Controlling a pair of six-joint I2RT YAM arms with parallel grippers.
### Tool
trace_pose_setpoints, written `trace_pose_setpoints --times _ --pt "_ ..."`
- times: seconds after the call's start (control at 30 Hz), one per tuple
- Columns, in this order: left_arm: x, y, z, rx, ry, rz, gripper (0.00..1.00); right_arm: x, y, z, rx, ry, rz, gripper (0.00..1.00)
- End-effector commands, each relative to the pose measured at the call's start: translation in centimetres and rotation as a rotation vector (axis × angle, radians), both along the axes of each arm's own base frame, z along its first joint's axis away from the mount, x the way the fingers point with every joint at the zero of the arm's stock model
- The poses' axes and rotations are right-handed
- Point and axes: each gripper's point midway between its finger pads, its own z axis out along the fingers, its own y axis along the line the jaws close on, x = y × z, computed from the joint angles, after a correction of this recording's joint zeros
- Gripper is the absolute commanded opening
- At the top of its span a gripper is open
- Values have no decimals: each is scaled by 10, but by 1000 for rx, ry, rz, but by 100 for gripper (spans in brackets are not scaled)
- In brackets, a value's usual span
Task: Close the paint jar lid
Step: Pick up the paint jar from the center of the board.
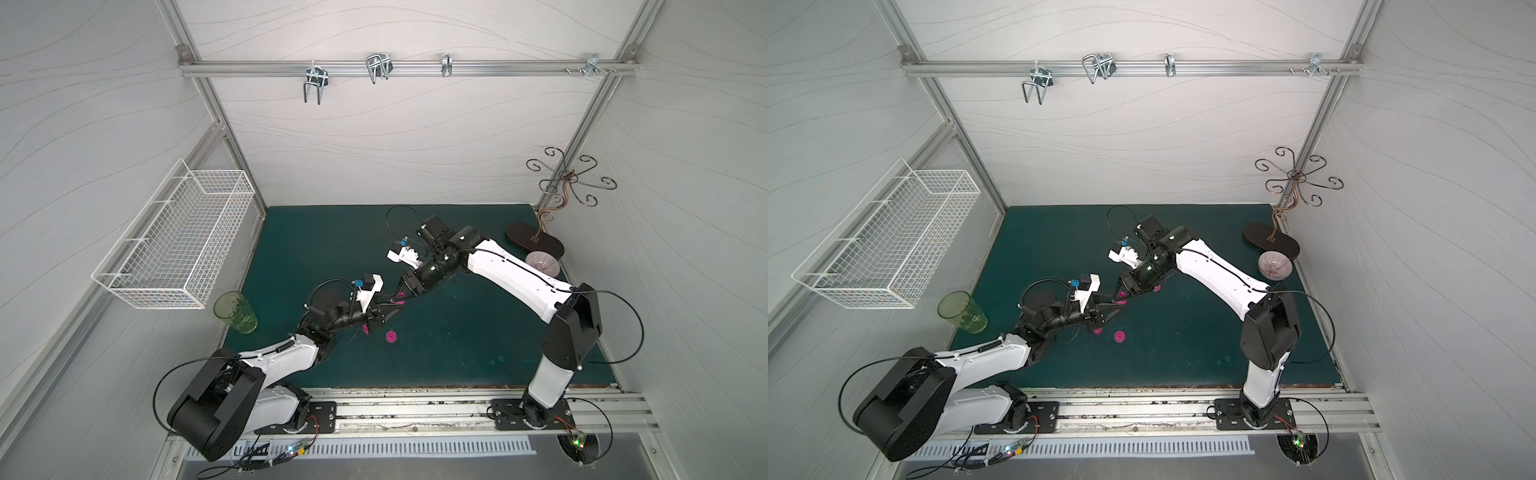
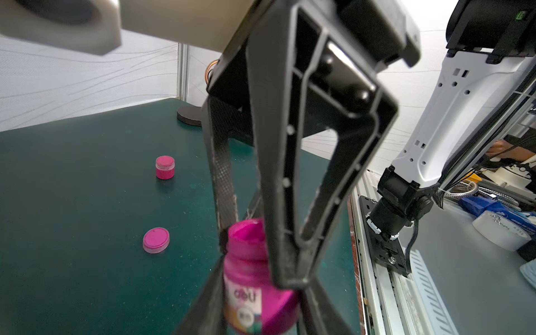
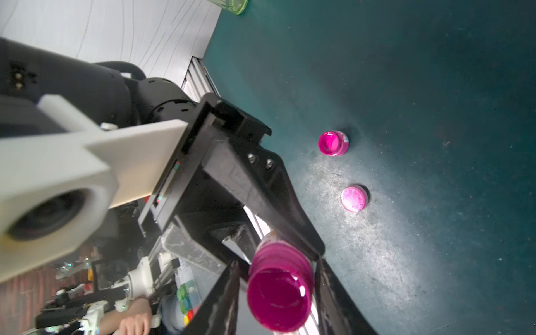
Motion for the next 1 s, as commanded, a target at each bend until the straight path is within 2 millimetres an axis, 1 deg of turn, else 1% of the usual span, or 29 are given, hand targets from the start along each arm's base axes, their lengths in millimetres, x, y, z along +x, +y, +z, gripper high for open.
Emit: trace_pose_setpoints --times 0.0,0.1,0.17,0.27,0.33,0.43,0.57,0.77,0.87,0.97 --pt "1 -3 28 -40 -101 -13 0 3 -7 23 52 -35 -25 56" --pt "0 -1 29 -39 -114 -3 0 20 -27 34 60 -83 -111 63" --pt "-1 0 31 -37 -122 1 0 32 -47 35 19 -139 -183 67" --pt "-1 1 33 -38 -130 11 0 52 -80 29 -62 -215 -298 70" --pt "-1 2 34 -40 -133 14 0 62 -97 19 -121 -235 -360 70" --pt "-2 4 37 -42 -138 21 0 75 -112 -11 -242 -251 -404 70" --pt "-3 6 38 -37 -142 37 0 92 -112 -54 -338 -237 -425 70" --pt "-4 8 40 -37 -142 42 0 115 -101 -107 -483 -253 -407 69" --pt "-4 8 40 -36 -140 43 0 125 -97 -131 -537 -261 -404 68" --pt "-4 8 39 -32 -137 46 0 136 -91 -148 -556 -257 -414 66"
